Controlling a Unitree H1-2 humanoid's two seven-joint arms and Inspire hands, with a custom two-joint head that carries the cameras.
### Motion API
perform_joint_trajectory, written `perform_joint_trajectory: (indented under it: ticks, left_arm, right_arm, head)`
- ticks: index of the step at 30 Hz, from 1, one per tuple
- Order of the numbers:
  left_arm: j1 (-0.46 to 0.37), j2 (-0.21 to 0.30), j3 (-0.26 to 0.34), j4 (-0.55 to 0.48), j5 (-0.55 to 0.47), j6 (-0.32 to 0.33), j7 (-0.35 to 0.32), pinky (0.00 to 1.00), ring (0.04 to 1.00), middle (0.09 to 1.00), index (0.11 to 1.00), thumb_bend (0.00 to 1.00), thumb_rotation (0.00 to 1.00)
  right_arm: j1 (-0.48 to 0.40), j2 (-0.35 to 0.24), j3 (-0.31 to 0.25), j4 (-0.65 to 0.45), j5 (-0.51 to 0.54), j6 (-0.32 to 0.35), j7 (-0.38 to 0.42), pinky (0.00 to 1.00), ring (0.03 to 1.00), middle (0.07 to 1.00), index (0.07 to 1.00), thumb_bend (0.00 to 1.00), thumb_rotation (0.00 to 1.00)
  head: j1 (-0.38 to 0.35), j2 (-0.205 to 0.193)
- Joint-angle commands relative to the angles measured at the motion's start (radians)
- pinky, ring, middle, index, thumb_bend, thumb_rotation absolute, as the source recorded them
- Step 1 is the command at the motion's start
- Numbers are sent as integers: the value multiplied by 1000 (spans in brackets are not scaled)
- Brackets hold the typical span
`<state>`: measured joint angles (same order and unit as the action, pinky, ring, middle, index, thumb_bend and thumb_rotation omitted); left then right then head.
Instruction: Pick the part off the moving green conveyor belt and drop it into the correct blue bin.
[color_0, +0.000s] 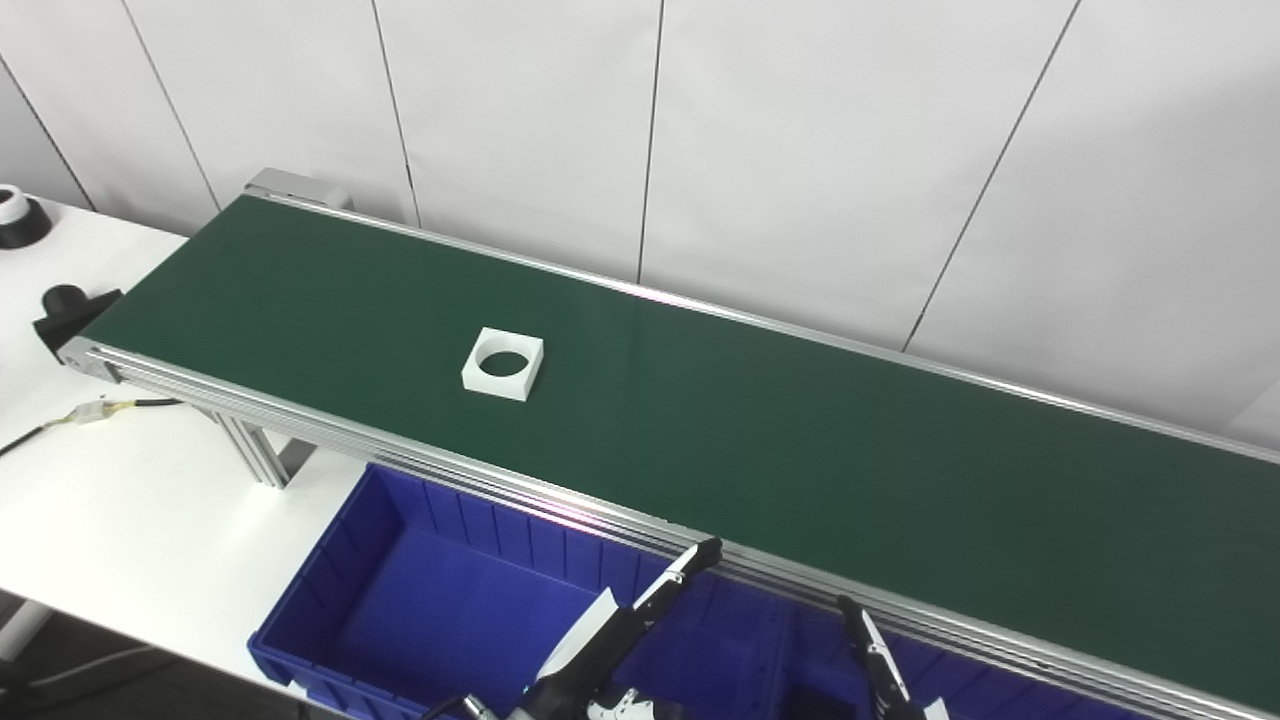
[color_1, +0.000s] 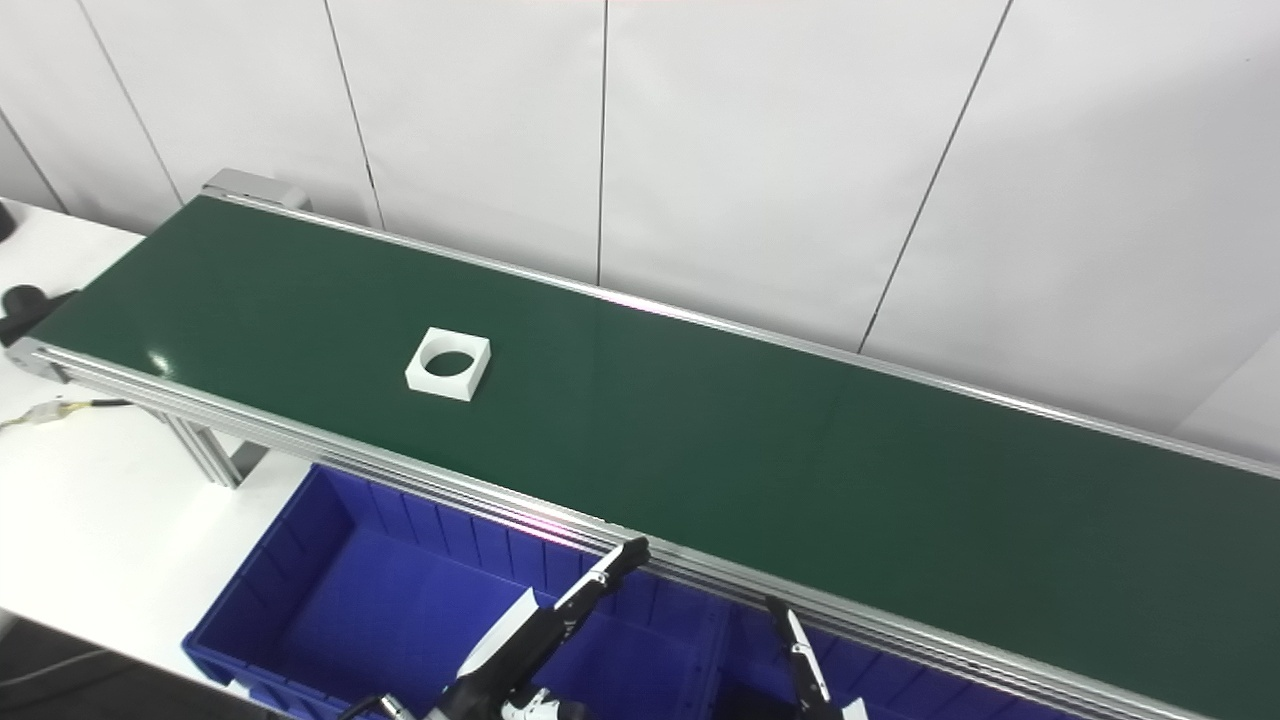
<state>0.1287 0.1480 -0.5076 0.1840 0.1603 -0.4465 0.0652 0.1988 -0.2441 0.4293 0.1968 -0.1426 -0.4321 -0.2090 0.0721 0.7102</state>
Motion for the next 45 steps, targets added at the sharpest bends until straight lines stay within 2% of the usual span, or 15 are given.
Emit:
perform_joint_trajectory:
  ticks: [1,9,16,23,25,28,32,34,38,40,43,45]
  left_arm:
    - [0,-11,10,-36,-10,-23,-12,990,1000,985,1000,1000,885]
    - [7,-8,25,-58,-2,-23,-22,981,997,975,1000,1000,897]
    - [25,3,41,-175,1,-23,-49,982,998,973,1000,1000,875]
    - [22,-9,79,-315,-54,-19,-113,981,995,973,1000,1000,742]
    - [0,-12,93,-346,-59,-8,-133,993,998,992,1000,1000,705]
    - [-45,-17,118,-390,-76,43,-163,999,1000,999,1000,1000,667]
    - [-114,-23,157,-384,-53,44,-181,991,988,976,1000,1000,552]
    - [-155,-28,179,-379,-39,48,-188,952,973,955,1000,1000,464]
    - [-232,-26,215,-372,24,67,-198,910,954,939,983,1000,399]
    - [-266,-26,229,-364,67,63,-194,834,925,930,959,1000,357]
    - [-303,-27,244,-354,97,68,-195,801,915,931,942,1000,329]
    - [-339,-22,252,-337,101,66,-202,767,904,928,919,1000,268]
  right_arm:
    - [-2,6,-9,-32,-11,-38,-1,954,967,972,967,963,978]
    - [-8,21,-11,-18,-22,-38,0,961,982,972,969,967,977]
    - [-18,31,-6,5,-9,-38,1,953,982,976,972,976,973]
    - [-21,36,-5,15,2,-38,8,957,981,972,961,992,965]
    - [-24,34,0,16,-7,-38,2,957,980,971,961,979,971]
    - [-29,36,8,20,-15,-38,-10,951,975,966,956,969,971]
    - [-34,39,15,23,-18,-38,-17,954,973,964,954,965,971]
    - [-36,40,20,22,-21,-38,-21,951,972,965,955,954,969]
    - [-38,47,23,27,-31,-38,-25,939,968,965,954,973,974]
    - [-40,49,26,30,-35,-38,-26,921,958,962,955,983,979]
    - [-41,51,30,29,-33,-38,-22,915,955,962,956,980,977]
    - [-41,54,29,30,-33,-38,-20,912,955,961,957,988,977]
  head:
    - [-1,0]
    - [-3,-23]
    - [14,-42]
    - [11,-48]
    - [11,-49]
    - [11,-51]
    - [6,-55]
    - [2,-56]
    - [-3,-69]
    - [-3,-72]
    - [-3,-75]
    - [-3,-75]
